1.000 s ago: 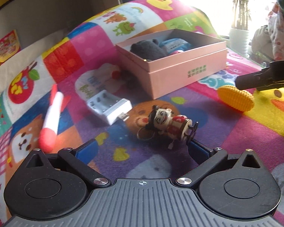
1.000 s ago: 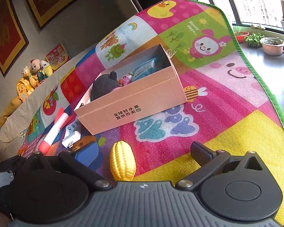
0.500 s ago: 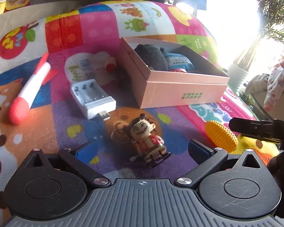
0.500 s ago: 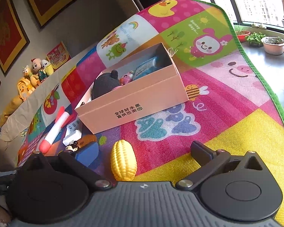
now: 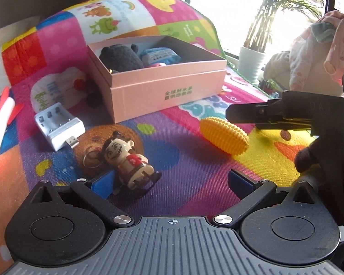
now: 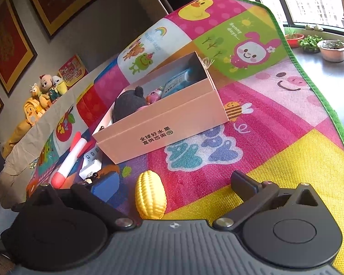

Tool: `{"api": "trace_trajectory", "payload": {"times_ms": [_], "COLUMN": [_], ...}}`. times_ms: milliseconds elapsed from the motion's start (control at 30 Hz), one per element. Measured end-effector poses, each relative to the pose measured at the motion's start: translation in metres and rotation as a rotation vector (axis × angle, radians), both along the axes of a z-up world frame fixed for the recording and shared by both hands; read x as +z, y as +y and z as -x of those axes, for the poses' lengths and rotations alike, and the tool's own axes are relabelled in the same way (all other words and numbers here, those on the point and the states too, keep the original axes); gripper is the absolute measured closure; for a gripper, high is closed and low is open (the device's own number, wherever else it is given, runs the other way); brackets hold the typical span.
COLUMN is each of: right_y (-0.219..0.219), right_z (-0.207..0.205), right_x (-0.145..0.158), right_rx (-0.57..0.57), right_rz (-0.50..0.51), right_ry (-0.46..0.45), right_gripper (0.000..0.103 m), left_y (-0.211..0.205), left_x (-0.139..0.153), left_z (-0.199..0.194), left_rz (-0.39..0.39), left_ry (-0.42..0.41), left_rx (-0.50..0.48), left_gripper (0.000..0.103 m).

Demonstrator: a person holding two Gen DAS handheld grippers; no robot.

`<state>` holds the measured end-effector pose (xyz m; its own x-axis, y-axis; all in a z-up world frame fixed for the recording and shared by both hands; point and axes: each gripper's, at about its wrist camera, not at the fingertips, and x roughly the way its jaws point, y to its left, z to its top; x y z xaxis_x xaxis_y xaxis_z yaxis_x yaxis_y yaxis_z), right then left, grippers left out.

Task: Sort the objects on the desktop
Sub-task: 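Grasp the keychain boy figurine with the left gripper and lift it, then grasp the corn toy again with the right gripper while the left gripper holds the figurine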

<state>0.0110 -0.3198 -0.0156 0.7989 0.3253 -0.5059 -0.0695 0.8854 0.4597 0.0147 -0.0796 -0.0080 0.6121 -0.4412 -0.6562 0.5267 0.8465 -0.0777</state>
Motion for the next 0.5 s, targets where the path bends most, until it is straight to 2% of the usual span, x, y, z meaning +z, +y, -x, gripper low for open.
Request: {"api": "trace_trajectory", "payload": {"times_ms": [200,333,433,500], "right_y": [0.001,0.011,0.018,0.026], "right_z": [0.000,-0.004,0.004,0.008], "right_x": [0.001,0.007,0.014,0.017], "right_rx": [0.014,0.089,0.111,0.123], "right_rz": [0.016,0.126,0.214,0.303], "right_ry": [0.001,0.029,-0.017,-0.040], "right_gripper": [0.000,0.000,0.000,0.001], "left_y": [0.008,0.003,0.007,0.015], "left_x": [0.000,-0.001,-0.001,0.002], "left_z": [0.007,0.011,0.016,0.018], "left_rz": [-0.017,-0.077,-0.059,-0.028], "left_ry": [0.017,0.011,-0.007,-0.026], "left_rx": [0.055,0.056,0.076,0.127], "left_gripper": [0.000,0.000,0.000,0.000]}}
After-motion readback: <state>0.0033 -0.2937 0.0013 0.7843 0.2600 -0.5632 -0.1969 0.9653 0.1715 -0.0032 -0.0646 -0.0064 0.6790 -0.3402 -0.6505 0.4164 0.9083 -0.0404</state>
